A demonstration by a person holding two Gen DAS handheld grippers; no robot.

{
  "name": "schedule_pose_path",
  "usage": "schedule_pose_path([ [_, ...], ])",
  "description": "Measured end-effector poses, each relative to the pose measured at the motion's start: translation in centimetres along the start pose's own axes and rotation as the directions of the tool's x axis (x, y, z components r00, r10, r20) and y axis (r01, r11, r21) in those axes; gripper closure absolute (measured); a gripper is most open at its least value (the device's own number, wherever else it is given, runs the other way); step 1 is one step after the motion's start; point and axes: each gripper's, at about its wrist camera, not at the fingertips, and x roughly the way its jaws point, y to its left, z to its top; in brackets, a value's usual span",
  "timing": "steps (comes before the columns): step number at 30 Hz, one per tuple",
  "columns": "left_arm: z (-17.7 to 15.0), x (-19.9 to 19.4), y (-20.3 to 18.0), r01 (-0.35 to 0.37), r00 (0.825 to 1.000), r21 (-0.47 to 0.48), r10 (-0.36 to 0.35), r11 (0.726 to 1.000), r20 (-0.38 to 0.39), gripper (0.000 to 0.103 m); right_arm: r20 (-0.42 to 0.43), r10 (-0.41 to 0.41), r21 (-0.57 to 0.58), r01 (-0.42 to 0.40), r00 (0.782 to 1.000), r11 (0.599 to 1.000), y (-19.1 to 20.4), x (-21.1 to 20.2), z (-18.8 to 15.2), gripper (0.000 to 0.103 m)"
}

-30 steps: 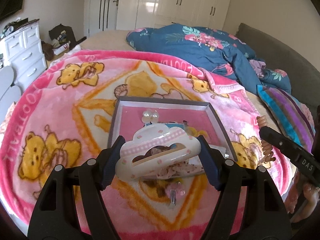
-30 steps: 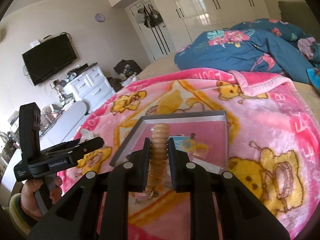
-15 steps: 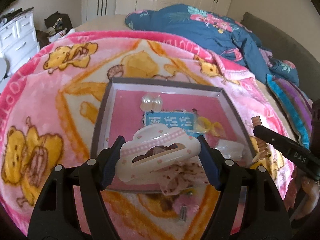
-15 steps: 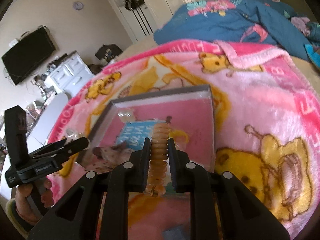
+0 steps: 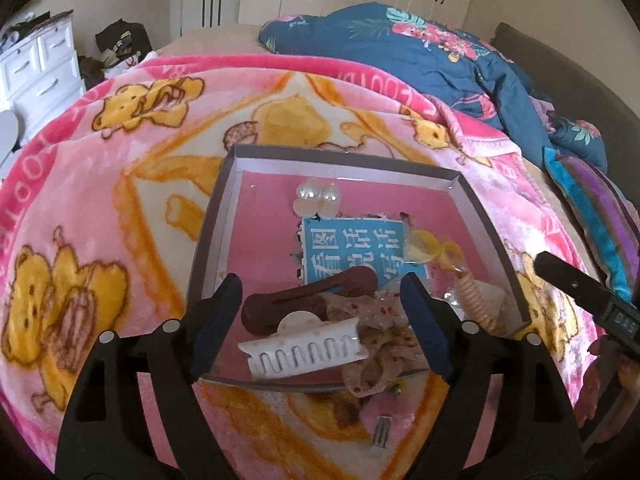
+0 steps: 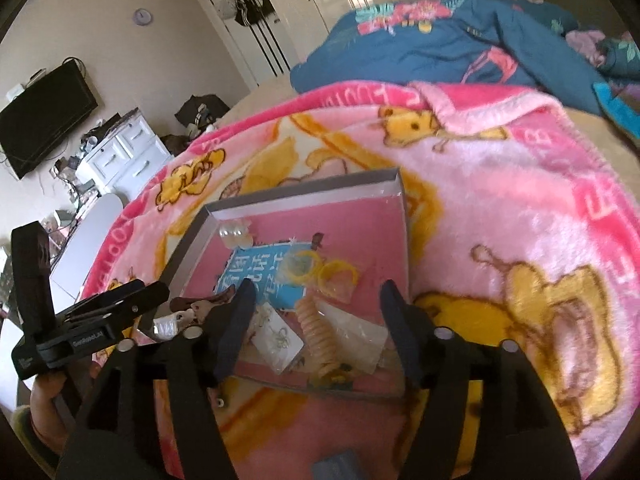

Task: Organize jewelry
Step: 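Open both tools to drop the claw clip and spiral tie into the tray, then grasp the pink fluffy clip with the left tool while the right grasps the blue comb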

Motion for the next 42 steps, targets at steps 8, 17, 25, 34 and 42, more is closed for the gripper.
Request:
schedule_pose_path([
  [8,-0.1,-3.3,-1.0,0.008,0.998,0.0,-0.008,1.0,0.062,0.011,0.07,-0.011,-0.074,0.017,0.997,0.997,0.6,-4.9,-1.1,0.02],
  [17,-2.2,-6.5,-1.4,-0.001,0.995,0.002,0.001,1.0,0.1,0.01,0.106,-0.023,-0.148,0.038,0.994,0.988,1.3,-8.8,-3.1,0.015],
  [25,-5.0,-7.4,-0.8,-0.033,0.996,-0.014,0.034,0.999,0.079,0.01,0.105,-0.043,-0.189,0.062,0.994,0.98,1.2,-10.2,-5.3,0.012],
  [34,-9.0,-5.2,-1.5,-0.015,0.999,-0.002,0.015,1.0,-0.039,0.01,0.013,-0.047,-0.206,0.049,0.999,0.977,0.2,-8.6,-8.8,0.012],
  [42,-10.3,-1.8,-1.6,0.046,0.989,-0.06,-0.054,0.997,-0.138,0.01,-0.1,-0.046,-0.237,0.021,0.994,0.971,-0.3,-4.8,-11.3,0.013],
])
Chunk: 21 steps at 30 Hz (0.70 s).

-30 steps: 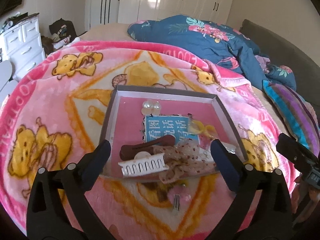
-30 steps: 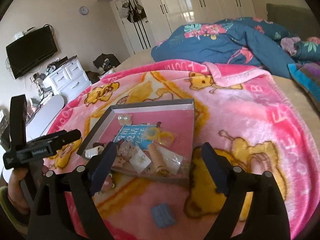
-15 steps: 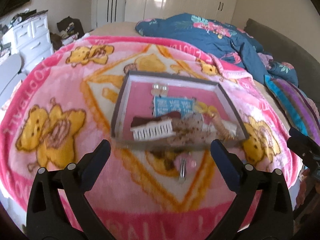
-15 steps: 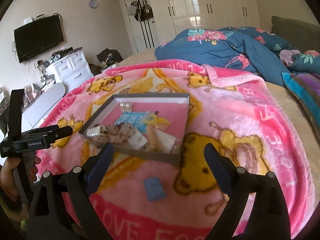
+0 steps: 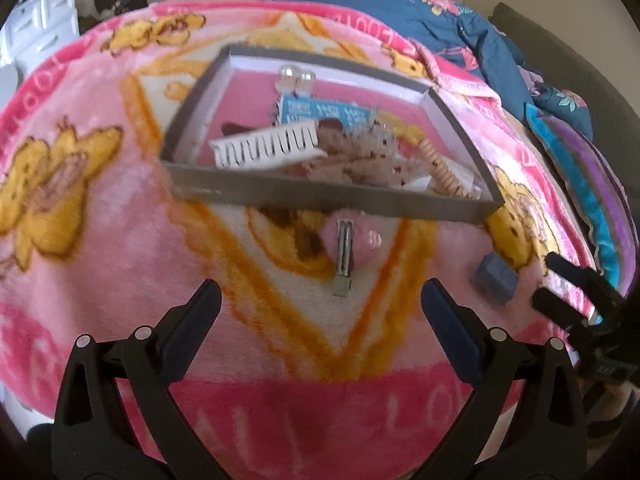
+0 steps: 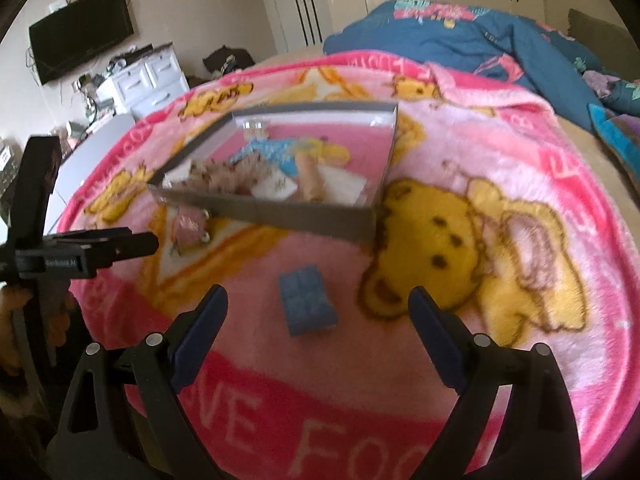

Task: Organize jewelry
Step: 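Grasp the pink fluffy clip with the left tool while the right grasps the blue comb, then carry the pink fluffy clip and blue comb over the grey tray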

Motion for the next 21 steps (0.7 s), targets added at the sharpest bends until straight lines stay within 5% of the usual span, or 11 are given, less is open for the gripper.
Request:
schedule_pose_path([
  [7,0.5,2.1,-0.3,0.015,0.999,-0.029,-0.017,0.999,-0.036,0.01,-0.06,0.025,-0.034,-0.027,0.998,0.999,0.4,3.4,-0.4,0.025],
  [10,0.8,3.0,-0.7,0.017,0.999,-0.034,-0.019,0.999,-0.042,0.014,-0.084,0.025,-0.041,-0.029,0.996,0.999,0.6,4.6,-0.5,0.046],
  [12,1.0,3.4,-0.9,0.011,0.999,-0.033,-0.013,0.999,-0.047,0.019,-0.088,0.034,-0.04,-0.038,0.996,0.998,0.7,4.8,-0.6,0.072],
  [15,1.3,4.1,-1.2,-0.004,0.999,-0.027,0.002,1.0,-0.049,0.028,-0.097,0.107,-0.018,-0.109,0.99,0.994,0.6,4.4,-0.7,0.072],
  [17,1.4,4.2,-1.4,-0.005,0.999,-0.02,0.004,1.0,-0.044,0.042,-0.102,0.134,-0.022,-0.137,0.986,0.99,0.8,3.9,-0.9,0.072],
  [19,1.5,4.2,-1.6,-0.024,0.999,0.0,0.024,1.0,-0.038,0.076,-0.093,0.16,-0.009,-0.162,0.983,0.987,0.9,3.1,-0.9,0.072],
  [21,1.4,4.0,-1.7,-0.022,0.999,0.01,0.022,1.0,-0.036,0.086,-0.078,0.172,0.004,-0.173,0.982,0.985,1.1,2.2,-0.7,0.072],
])
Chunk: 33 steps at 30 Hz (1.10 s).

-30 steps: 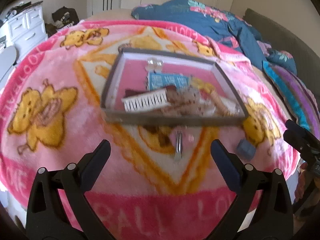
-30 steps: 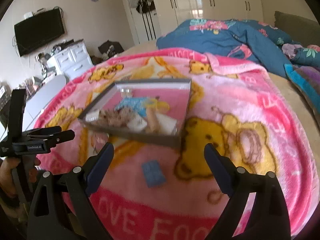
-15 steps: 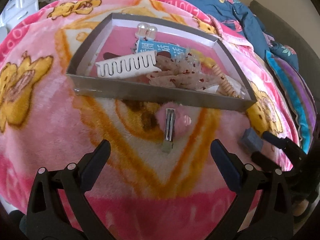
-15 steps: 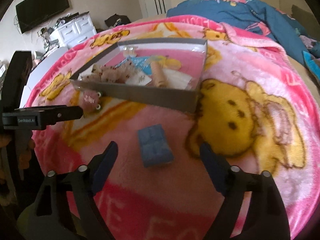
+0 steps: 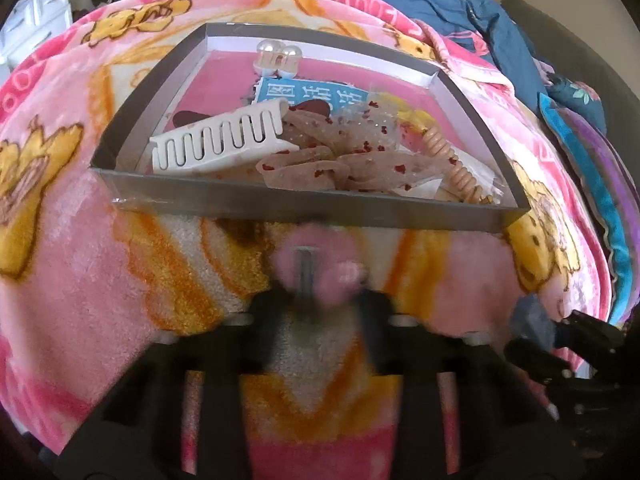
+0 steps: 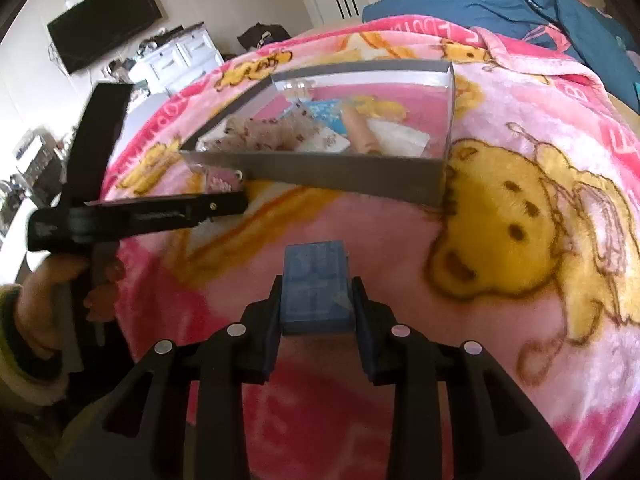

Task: Organize jewelry
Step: 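Carry the pink fluffy clip and blue comb over the grey tray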

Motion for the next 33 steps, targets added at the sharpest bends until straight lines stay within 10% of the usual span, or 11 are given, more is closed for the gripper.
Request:
schedule_pose_path([
  [33,0.8,-11.2,5.2,-0.008,0.985,0.006,0.007,1.0,0.171,0.089,0.159,0.039,-0.068,-0.028,0.987,0.997,7.3,-3.4,7.1,0.072],
])
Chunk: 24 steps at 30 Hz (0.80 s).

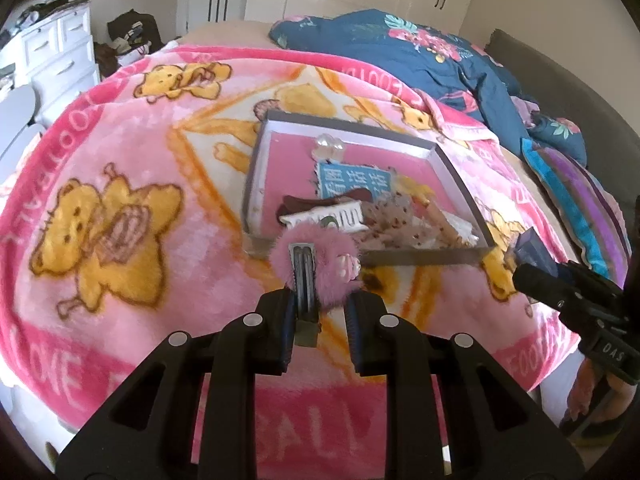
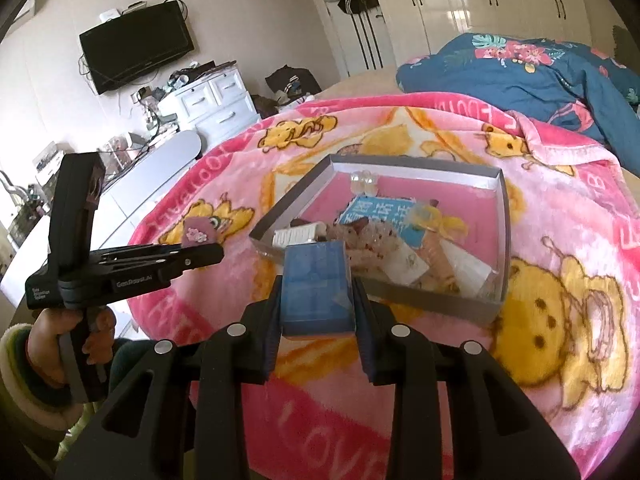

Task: Organize jewelry
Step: 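Carry the pink fluffy clip and blue comb over the grey tray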

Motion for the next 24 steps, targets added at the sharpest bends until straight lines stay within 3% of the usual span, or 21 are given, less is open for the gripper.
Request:
schedule_pose_path([
  [10,2.7,0.5,-0.2,-0.003,0.999,0.013,0.003,1.0,0.033,0.089,0.05,-0.066,0.046,0.064,0.997,0.997,-2.8,-0.3,2.6,0.072],
  [24,5.7,5.0,-3.5,0.045,0.999,0.054,-0.045,0.997,-0.001,0.089,0.065,-0.151,0.092,0.145,0.986,0.985,-7.0,0.3,4.1,0.072],
])
